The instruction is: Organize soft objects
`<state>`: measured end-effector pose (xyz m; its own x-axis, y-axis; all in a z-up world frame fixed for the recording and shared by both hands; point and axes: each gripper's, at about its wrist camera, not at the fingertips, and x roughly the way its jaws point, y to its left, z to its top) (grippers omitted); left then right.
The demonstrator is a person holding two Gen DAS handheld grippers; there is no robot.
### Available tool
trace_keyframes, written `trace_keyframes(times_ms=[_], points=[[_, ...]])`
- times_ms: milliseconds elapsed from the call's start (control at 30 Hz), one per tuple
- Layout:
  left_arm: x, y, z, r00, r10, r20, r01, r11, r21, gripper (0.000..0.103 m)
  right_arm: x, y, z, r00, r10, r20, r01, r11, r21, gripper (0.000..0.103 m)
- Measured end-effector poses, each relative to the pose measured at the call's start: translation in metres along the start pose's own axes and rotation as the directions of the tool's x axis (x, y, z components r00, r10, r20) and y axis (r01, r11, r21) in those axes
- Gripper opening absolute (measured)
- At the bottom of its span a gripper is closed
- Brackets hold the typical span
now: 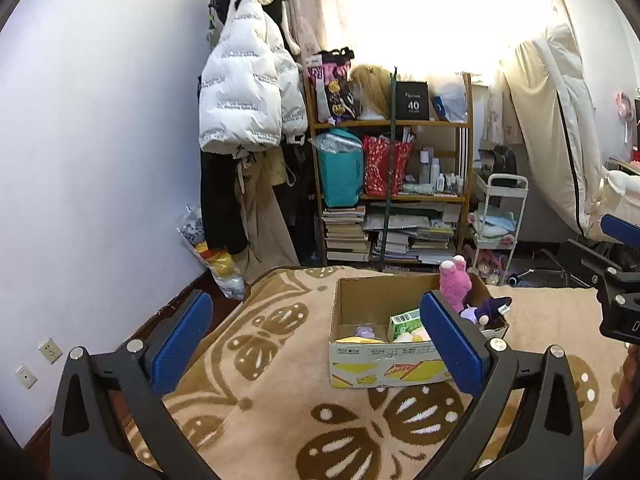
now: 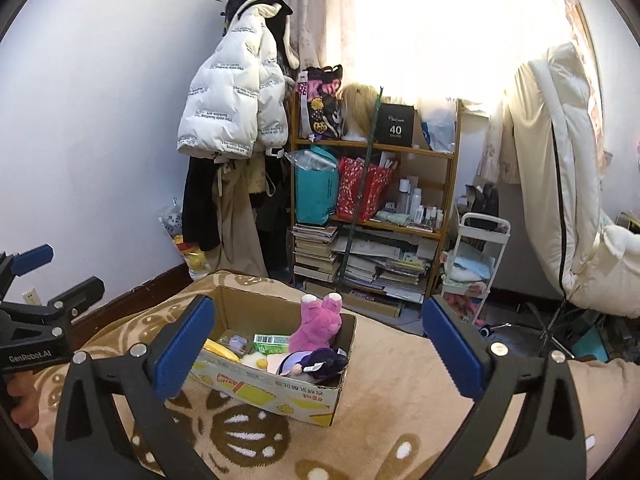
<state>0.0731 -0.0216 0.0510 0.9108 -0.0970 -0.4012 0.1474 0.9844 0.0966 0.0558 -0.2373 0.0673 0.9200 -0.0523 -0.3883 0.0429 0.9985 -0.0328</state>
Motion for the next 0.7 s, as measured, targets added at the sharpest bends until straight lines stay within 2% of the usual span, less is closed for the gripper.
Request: trace_keyframes(times_ms=[367,500,700], points=[[-0.048,0.011,-0.013,0.998,0.014,0.053,-0.013,1.000,-0.018,0.102,-0.048,0.010,-0.006,0.997,0.026,0.068,-0.025,1.000,-0.004,0.103],[-0.052,0.015,-0.020,0.999,-0.018,0.034,0.020,0.998,-0.052,0.102,-0.063,0.014,-0.012,0.996,0.032,0.083,-0.033,0.999,0.004,0.103],[-0.060,0.021,-0.035,0.999,-0.019,0.035,0.022,0.996,-0.090,0.102,-0.078,0.014,-0.024,0.994,0.024,0.110,-0.027,0.999,0.021,0.103]])
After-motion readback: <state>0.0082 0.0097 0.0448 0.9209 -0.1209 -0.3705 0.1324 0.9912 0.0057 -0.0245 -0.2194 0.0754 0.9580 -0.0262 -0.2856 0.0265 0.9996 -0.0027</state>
